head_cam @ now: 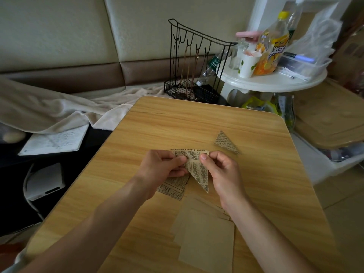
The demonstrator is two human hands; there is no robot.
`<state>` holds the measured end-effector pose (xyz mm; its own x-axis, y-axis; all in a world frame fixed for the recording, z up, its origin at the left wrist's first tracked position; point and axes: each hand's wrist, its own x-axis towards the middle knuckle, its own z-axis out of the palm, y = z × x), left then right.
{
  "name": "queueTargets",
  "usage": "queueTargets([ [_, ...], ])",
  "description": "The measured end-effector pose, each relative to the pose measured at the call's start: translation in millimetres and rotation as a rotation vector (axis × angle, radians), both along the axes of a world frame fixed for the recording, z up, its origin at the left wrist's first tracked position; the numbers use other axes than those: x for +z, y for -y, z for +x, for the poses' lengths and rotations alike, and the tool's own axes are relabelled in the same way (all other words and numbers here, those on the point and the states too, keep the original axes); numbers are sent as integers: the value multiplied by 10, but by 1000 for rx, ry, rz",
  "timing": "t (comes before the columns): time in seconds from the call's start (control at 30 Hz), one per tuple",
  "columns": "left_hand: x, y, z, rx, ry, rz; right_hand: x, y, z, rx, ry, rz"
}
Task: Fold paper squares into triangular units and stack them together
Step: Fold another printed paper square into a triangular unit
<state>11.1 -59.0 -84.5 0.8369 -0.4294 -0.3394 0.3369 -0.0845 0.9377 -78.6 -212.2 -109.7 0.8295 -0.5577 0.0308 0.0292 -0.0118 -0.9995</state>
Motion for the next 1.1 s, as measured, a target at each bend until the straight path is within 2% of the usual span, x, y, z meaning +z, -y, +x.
queueTargets([
  [0.27,-17,-29,46,54,27,-54,1,-5,22,57,-61,-11],
  [0.5,71,-80,62,-276,180,121,116,70,-42,226,-126,-37],
  [0.67,65,-64,18,-451,227,145,137,48,-42,275,-82,-77],
  [0.77,62,-60,1,-436,231,157,113,38,-35,259,-81,-60],
  [0.97,64,-67,31,-280,242,200,13,32,3,102,-61,25],
  [1.1,67,-73,17,-270,262,174,-21,43,6,156,-60,-31],
])
